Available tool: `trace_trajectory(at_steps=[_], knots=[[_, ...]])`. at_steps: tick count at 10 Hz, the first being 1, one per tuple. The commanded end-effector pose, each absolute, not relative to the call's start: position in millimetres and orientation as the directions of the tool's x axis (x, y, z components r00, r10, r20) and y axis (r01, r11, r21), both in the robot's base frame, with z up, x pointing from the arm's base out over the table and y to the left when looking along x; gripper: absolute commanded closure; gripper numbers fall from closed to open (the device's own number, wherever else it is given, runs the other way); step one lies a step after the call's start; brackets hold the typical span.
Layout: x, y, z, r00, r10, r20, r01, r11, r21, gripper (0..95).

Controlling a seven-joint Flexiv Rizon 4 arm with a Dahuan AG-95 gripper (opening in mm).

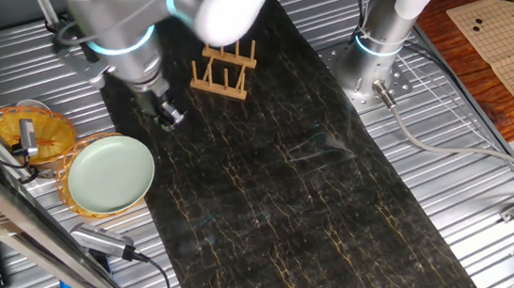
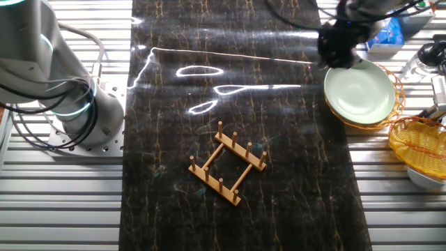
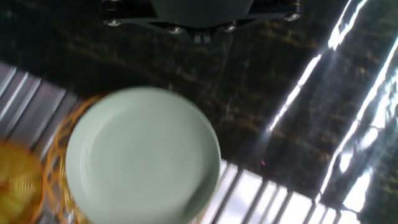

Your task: Take the dish off the dish rack

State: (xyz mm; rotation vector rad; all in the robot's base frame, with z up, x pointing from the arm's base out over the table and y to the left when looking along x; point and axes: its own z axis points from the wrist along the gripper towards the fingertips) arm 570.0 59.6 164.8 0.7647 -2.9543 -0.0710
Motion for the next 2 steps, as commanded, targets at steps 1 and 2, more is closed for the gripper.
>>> trace_trajectory(at_steps=[1,2], knots=[[565.6,59.2,165.5,-0.871,-0.486,0.070,-0.481,0.873,0.077,95.0],[563.2,59.2,166.8,-0.871,-0.486,0.071,-0.481,0.873,0.078,95.0]])
